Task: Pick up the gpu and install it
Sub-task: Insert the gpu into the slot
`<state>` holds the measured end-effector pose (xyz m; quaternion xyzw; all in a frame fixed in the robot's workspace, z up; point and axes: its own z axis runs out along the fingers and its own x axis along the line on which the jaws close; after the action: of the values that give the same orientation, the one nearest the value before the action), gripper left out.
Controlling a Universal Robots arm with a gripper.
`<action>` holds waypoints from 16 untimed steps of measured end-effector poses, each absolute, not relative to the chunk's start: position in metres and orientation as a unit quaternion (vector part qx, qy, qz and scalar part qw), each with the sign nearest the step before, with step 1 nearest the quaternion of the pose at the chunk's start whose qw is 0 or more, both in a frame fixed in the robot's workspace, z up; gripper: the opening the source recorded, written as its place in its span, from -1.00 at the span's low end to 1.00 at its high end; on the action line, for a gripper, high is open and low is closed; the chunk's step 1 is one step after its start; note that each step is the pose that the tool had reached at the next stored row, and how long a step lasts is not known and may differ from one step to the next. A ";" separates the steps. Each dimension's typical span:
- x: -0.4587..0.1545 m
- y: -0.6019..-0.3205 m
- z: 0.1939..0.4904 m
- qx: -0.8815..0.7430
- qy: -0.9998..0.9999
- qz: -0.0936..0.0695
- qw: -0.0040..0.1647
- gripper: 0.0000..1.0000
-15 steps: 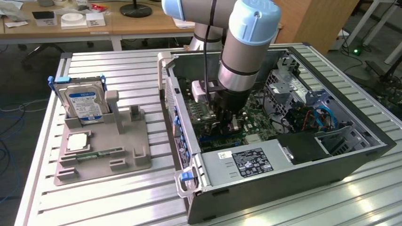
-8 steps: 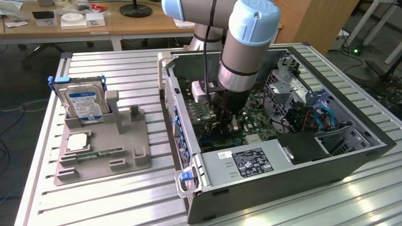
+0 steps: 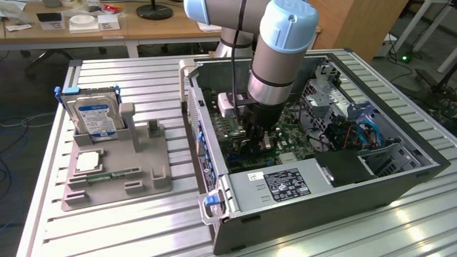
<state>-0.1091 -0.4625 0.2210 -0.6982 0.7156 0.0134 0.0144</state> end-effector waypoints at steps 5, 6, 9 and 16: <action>-0.109 -0.462 0.221 -0.698 0.716 0.013 0.014 -0.44; -0.109 -0.462 0.221 -0.698 0.716 0.013 0.014 -0.44; -0.110 -0.462 0.221 -0.698 0.716 0.013 0.014 -0.44; -0.111 -0.461 0.221 -0.699 0.714 0.013 0.014 -0.44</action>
<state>-0.1115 -0.4614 0.2208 -0.6995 0.7144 0.0126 0.0137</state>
